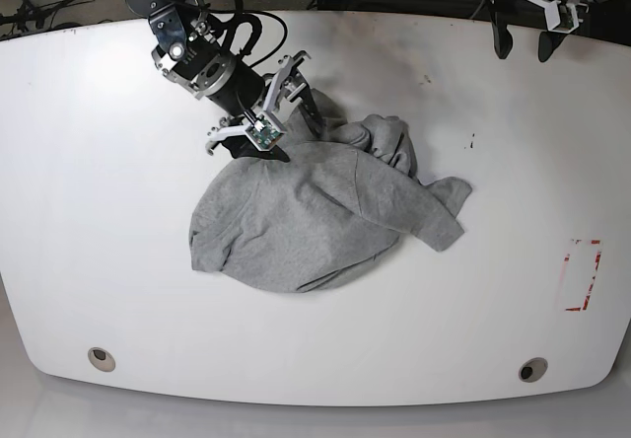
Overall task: Fold the T-shirt properly
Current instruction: 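Lower the right gripper onto the crumpled grey shirt and pinch fabric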
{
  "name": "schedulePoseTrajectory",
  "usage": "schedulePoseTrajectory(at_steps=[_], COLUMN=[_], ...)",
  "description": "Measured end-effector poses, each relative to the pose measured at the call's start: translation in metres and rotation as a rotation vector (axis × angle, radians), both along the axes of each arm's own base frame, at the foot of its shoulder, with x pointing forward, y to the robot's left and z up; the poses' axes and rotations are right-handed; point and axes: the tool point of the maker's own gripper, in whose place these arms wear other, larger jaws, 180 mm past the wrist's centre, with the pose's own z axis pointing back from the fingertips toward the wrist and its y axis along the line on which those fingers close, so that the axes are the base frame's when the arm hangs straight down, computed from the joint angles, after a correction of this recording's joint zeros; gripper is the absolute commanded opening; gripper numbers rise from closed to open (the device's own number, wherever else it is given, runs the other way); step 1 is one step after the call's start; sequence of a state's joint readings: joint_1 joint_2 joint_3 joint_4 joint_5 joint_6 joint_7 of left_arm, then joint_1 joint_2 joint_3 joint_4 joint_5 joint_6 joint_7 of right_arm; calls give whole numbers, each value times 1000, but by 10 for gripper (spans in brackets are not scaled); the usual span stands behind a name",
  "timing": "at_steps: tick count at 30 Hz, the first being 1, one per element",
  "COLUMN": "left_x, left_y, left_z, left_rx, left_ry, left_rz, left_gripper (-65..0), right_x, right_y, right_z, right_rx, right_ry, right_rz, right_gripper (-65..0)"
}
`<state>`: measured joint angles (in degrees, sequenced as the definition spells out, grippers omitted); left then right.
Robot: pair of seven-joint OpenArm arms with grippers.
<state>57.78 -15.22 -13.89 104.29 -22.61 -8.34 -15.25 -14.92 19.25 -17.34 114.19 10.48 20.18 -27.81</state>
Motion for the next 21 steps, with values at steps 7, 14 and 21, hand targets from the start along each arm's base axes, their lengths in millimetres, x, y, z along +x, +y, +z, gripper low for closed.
schedulePoseTrajectory(at_steps=[7, 14, 21], left_x=[8, 19, 24], left_y=[2, 8, 9], left_z=[1, 5, -12], left_rx=[12, 28, 28], left_ry=[-9, -44, 34], left_rz=[-18, -24, -23], left_gripper=[-250, -251, -251], right_x=[17, 31, 38], right_y=[16, 39, 53], right_z=[-17, -37, -50], right_rx=[-110, -209, -295], right_ry=[0, -34, -60], right_rz=[70, 63, 89], right_gripper=[-249, -250, -260])
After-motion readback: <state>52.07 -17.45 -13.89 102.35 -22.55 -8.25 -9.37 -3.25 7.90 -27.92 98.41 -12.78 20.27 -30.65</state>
